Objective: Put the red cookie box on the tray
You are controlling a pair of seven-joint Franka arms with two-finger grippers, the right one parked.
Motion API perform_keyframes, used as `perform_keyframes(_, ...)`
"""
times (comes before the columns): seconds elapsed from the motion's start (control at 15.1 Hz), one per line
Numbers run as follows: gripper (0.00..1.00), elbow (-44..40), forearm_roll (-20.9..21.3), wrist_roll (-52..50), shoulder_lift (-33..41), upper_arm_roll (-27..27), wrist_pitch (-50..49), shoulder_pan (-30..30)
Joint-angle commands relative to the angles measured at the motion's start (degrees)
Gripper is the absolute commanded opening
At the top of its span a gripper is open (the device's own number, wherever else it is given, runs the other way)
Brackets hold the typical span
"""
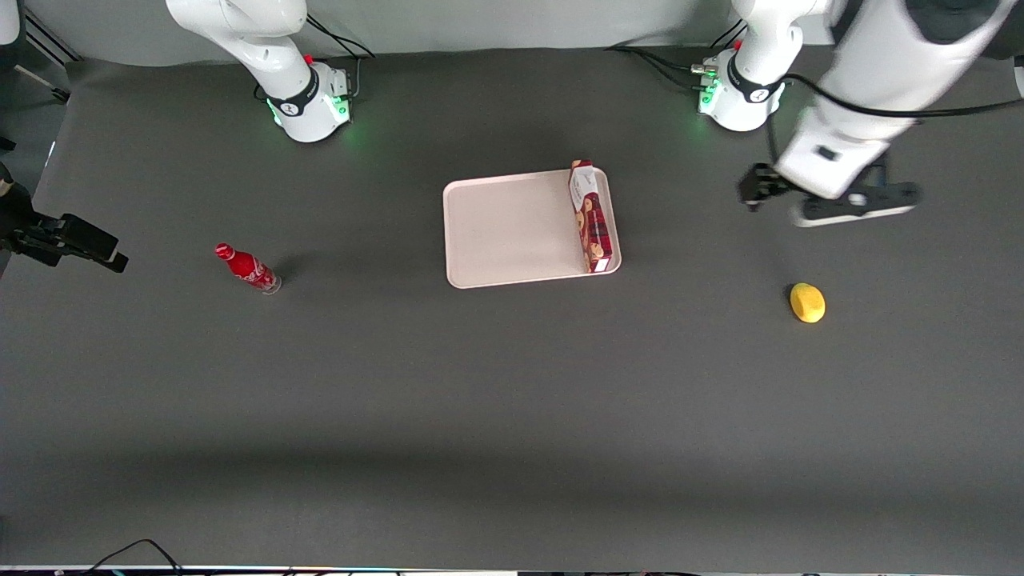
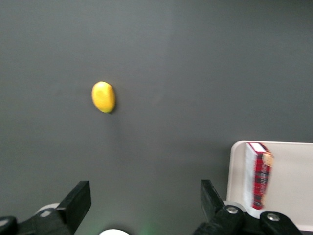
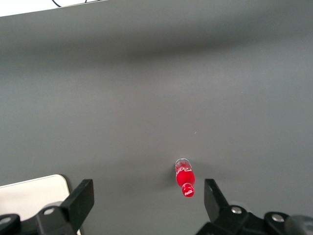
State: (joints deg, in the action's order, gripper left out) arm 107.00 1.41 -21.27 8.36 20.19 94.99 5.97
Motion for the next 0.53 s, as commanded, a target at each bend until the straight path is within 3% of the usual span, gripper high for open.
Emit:
perform_keyframes(0.0,1.00,3.57,0.61,7.82,0.70,-12.69,4.14,-5.77)
perform_keyframes(0.13,1.00,3.92,2.71,8.09,0.52,-17.27,5.89,-9.12)
perform_keyframes(0.46,1.00,2.43,2.28,8.44,-0.98,-17.55,6.18,-9.30)
